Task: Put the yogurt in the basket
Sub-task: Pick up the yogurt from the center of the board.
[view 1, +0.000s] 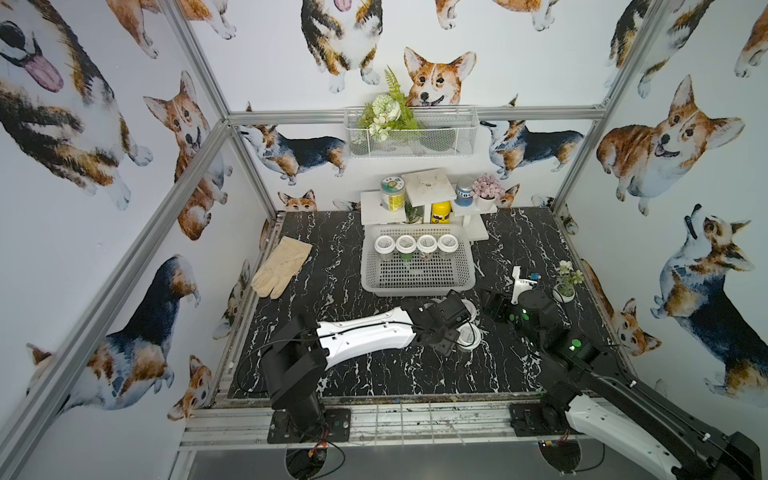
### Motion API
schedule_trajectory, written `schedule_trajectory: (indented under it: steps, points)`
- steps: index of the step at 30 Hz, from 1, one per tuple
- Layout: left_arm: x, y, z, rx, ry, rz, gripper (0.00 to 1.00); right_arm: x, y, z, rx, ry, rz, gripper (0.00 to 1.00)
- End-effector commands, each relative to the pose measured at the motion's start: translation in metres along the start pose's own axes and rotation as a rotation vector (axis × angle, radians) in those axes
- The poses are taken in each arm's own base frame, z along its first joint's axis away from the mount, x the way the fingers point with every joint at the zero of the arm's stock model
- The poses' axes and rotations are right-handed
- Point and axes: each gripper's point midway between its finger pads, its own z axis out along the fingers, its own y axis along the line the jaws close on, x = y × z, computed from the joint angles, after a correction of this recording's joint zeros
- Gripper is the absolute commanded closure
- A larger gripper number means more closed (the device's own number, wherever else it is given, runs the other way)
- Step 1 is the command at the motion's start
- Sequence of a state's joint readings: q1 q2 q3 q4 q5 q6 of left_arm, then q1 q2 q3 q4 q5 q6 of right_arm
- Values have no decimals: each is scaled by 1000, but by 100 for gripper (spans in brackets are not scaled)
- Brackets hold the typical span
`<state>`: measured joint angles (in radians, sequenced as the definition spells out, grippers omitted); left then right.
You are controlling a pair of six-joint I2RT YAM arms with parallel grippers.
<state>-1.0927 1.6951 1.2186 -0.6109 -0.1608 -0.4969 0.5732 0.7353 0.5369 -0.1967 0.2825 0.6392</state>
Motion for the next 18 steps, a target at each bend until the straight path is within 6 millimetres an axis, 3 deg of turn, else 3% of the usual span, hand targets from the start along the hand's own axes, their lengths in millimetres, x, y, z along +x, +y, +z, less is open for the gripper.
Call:
schedule_trajectory:
  steps: [1, 18]
  points:
    - [1, 4, 0, -25, 11, 0, 28, -4, 4, -1, -18, -15, -12, 19]
    - [1, 3, 5, -51, 29, 14, 24, -4, 5, 0, -21, -13, -14, 19]
